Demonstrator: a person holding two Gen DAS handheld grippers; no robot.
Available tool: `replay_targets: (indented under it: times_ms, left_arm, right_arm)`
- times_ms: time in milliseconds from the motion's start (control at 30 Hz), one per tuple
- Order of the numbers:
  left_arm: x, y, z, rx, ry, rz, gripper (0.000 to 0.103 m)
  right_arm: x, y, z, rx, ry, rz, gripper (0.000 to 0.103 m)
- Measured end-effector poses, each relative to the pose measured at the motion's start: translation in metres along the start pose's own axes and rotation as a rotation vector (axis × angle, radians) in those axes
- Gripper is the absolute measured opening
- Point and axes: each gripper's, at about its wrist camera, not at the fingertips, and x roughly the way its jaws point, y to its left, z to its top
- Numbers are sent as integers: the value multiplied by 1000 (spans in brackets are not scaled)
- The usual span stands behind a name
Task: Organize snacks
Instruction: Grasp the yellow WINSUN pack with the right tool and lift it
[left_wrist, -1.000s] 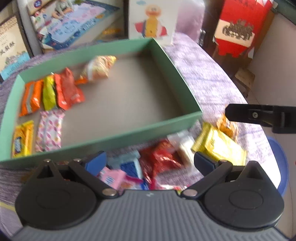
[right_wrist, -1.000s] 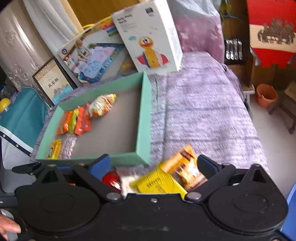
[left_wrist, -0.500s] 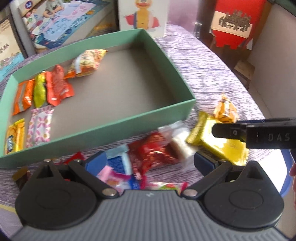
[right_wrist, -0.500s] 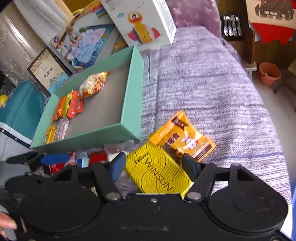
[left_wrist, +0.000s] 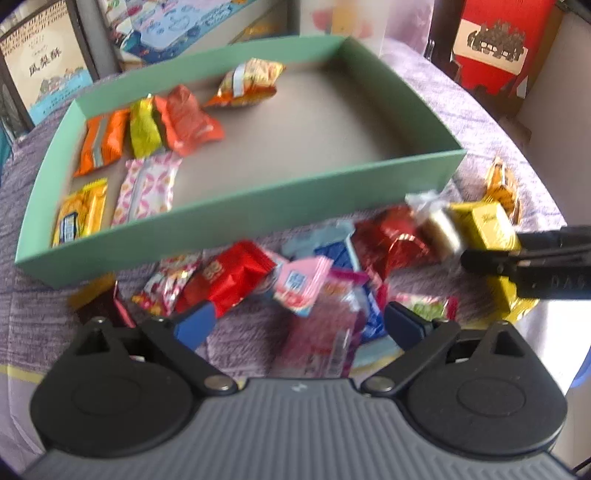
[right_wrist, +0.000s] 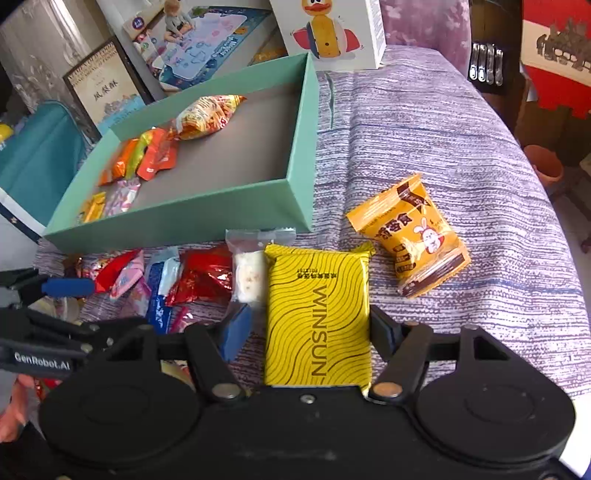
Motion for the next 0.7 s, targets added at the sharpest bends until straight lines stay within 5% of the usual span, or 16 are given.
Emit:
replay_targets:
  times_ms: [300,500,600,700]
  left_arm:
    - [3,9,-20,12,30,-65,73]
    - [5,4,-20,50,-5,-108,55]
    - [2,-1,-19,73,-18,-129,33]
    - [-2,1,-21,61,-18,-132,29]
  right_arm:
    - [7,14,-1,41,-3,-66,73]
    - [11,22,-2,19,-21,-91,63]
    - [12,26,-1,16,-19,-99,51]
    - [10,27,-2,27,-12,-94,50]
